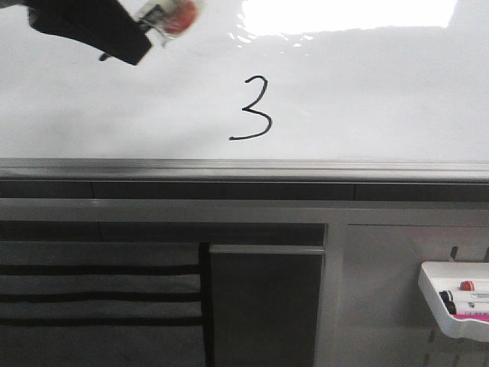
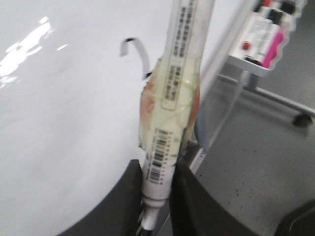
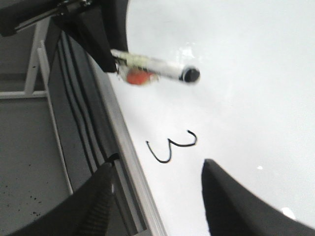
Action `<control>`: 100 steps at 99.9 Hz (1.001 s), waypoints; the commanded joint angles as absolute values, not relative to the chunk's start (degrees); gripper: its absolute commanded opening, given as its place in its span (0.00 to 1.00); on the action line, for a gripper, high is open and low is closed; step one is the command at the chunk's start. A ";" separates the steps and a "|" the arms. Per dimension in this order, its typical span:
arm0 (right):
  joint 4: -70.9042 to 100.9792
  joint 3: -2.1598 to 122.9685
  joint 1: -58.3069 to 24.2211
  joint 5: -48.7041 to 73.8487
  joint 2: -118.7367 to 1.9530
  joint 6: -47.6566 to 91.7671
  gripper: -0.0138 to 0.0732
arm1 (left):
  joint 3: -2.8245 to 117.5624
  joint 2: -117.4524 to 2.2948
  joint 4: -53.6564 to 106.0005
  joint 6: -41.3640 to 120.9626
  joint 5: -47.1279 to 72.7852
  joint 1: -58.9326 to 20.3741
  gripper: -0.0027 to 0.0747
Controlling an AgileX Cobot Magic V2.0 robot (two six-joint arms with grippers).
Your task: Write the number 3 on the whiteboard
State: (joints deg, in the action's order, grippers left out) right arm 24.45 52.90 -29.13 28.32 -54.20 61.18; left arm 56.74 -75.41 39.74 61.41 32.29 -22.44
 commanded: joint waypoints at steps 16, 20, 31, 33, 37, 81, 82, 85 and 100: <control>25.64 54.52 -25.06 28.29 -52.53 58.68 0.57 | 52.23 -74.73 48.08 52.32 17.72 -12.50 0.08; 25.64 54.52 -25.06 28.50 -52.74 58.64 0.57 | 51.21 -75.18 49.42 52.32 15.63 -11.68 0.08; 25.64 54.52 -25.06 28.63 -53.19 58.64 0.57 | 49.69 -76.96 53.61 52.32 11.43 -10.40 0.08; 25.64 54.52 -25.06 28.63 -53.19 58.64 0.57 | 49.70 -77.38 54.00 52.32 11.13 -10.30 0.08; 25.64 54.52 -25.06 28.63 -53.34 58.64 0.57 | 49.70 -78.23 54.13 52.32 10.92 -10.30 0.08; 25.64 54.52 -25.06 28.63 -53.45 57.83 0.57 | 49.70 -80.86 55.12 52.32 13.19 -10.30 0.19; 25.64 54.52 -25.06 28.63 -53.45 57.63 0.57 | 49.70 -80.86 55.12 52.32 13.32 -10.30 0.20; 25.64 54.52 -25.06 28.63 -53.45 57.61 0.57 | 49.70 -80.86 55.12 52.32 13.34 -10.30 0.24; 25.64 54.76 -24.50 28.16 -53.21 52.29 0.57 | 49.70 -80.10 52.52 52.44 14.11 -10.06 0.52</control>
State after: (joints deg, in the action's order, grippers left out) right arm 24.45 52.90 -25.37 31.86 -53.85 55.33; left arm 48.34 -82.39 53.37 52.90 14.72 -10.43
